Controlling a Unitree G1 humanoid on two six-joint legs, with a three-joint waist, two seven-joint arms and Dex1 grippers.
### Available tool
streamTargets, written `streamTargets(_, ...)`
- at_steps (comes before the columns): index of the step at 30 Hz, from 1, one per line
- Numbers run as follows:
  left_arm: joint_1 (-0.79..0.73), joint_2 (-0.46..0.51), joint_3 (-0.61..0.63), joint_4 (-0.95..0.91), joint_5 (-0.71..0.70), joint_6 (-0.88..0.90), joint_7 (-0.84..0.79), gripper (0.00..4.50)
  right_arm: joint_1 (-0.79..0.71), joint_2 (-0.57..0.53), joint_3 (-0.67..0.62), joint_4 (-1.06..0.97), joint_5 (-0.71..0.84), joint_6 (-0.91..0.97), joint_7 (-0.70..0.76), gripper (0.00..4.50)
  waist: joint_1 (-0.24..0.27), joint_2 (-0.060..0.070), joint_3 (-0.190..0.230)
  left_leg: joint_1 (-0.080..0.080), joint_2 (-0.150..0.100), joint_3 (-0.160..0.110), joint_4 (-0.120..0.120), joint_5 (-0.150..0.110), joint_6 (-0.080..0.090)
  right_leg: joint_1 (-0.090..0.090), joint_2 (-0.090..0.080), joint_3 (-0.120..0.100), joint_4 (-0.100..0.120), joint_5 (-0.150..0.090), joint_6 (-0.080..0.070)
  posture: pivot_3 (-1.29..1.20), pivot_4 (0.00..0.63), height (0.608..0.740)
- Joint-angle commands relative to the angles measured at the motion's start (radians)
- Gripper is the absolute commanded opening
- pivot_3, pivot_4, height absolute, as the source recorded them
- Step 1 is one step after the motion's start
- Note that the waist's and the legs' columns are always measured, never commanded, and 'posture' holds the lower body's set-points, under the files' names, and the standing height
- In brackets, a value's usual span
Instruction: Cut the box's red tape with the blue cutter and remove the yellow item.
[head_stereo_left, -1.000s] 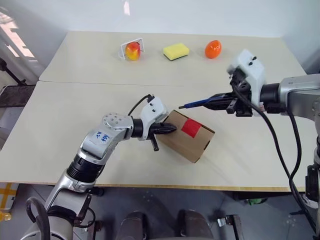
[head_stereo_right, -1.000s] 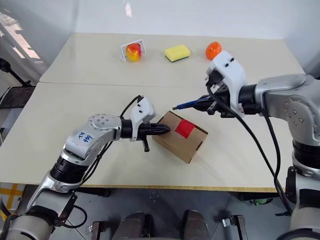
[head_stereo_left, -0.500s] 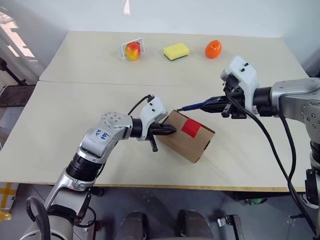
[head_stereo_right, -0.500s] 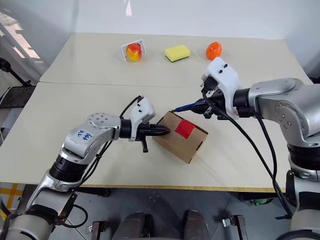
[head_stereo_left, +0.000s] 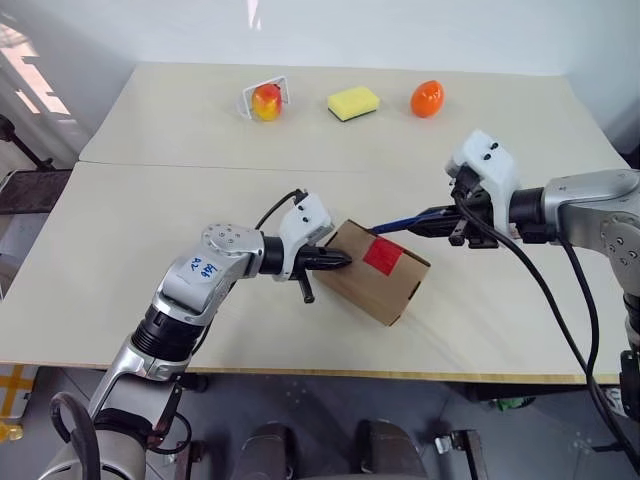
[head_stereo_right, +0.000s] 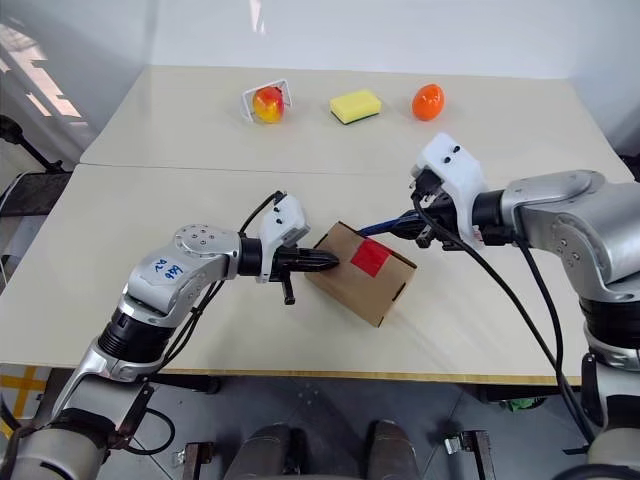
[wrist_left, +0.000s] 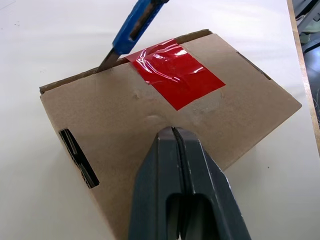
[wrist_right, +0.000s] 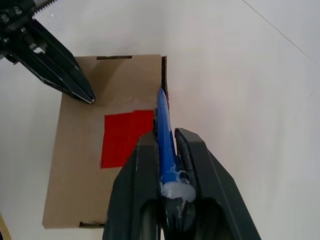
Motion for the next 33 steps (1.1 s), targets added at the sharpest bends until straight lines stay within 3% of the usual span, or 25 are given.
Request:
streamTargets(1, -0.017, 0.0, 0.005, 0.003, 0.009, 0.007, 0.002, 0.0, -0.001, -0.041, 0.005, -0.026, -0.021, -0.03, 0.017, 0.17, 0.001, 0.0, 0.0, 0.0, 0.0, 0.0, 0.0, 0.0, 0.0, 0.0, 0.0, 0.0, 0.0, 0.0, 0.0, 0.0, 0.15, 0.74)
streamTargets(24, -0.06, -0.027, -0.061, 0.039, 0.048, 0.162, 0.089, 0.0, -0.125, -0.236, 0.226, -0.024, -0.109, -0.046, 0.246, 0.17, 0.025, 0.0, 0.0, -0.008, 0.0, -0.003, 0.012, 0.0, 0.001, 0.001, 0.0, -0.006, 0.001, 0.0, 0.0, 0.0, 0.15, 0.74)
streamTargets(33, -0.05, -0.03, -0.067, 0.038, 0.053, 0.164, 0.116, 0.0, -0.12, -0.262, 0.241, -0.035, -0.12, -0.009, 0.285, 0.17, 0.025, 0.0, 0.0, -0.008, 0.0, -0.005, 0.014, -0.001, 0.001, 0.002, 0.0, -0.005, 0.002, 0.0, 0.001, 0.0, 0.15, 0.74)
